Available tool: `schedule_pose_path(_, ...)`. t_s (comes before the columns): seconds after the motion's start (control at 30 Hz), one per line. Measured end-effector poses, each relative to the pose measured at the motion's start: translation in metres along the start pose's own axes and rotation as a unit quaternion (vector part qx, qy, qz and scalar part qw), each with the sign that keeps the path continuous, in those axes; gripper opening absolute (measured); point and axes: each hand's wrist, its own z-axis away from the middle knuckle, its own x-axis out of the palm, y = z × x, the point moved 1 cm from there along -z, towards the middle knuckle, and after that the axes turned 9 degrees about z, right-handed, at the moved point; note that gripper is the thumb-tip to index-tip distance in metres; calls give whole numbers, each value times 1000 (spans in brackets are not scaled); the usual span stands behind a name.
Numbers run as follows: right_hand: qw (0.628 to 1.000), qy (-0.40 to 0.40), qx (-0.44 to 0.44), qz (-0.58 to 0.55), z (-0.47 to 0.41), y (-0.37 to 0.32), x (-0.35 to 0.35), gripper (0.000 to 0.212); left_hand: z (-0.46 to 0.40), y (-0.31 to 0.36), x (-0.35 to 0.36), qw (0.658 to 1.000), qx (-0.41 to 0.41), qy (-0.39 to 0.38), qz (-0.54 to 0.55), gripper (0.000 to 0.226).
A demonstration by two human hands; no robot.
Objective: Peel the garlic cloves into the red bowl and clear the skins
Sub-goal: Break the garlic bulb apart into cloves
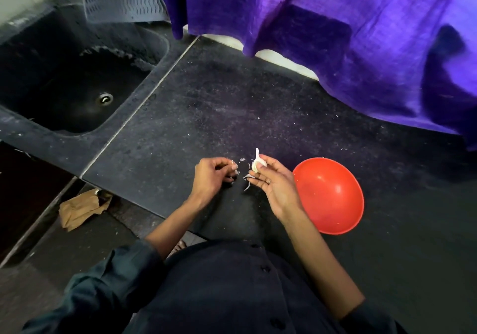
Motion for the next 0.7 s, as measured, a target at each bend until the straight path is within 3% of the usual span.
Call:
schedule_pose_path(0.17,999,17,-10,34,-4,3,-3,24,-6,1,3,999,-18,-14,-47,21)
schedule_pose_path(0.33,999,9,-19,44,-1,2,-3,27,-4,4,-8,987,46,21,-152,11)
schedule_pose_path(0.4,999,-1,-18,38,0,2,-2,25,0,6,-7,991,48,4,-122,7)
schedule_pose_path(0.53,1000,-19,-4,-7,1,1,-1,19,9,11,-3,996,33,-80,-33,42)
schedule_pose_path(0.7,999,-35,-9,23,2,2,1,23,19,20,3,981,67,-177,52,39)
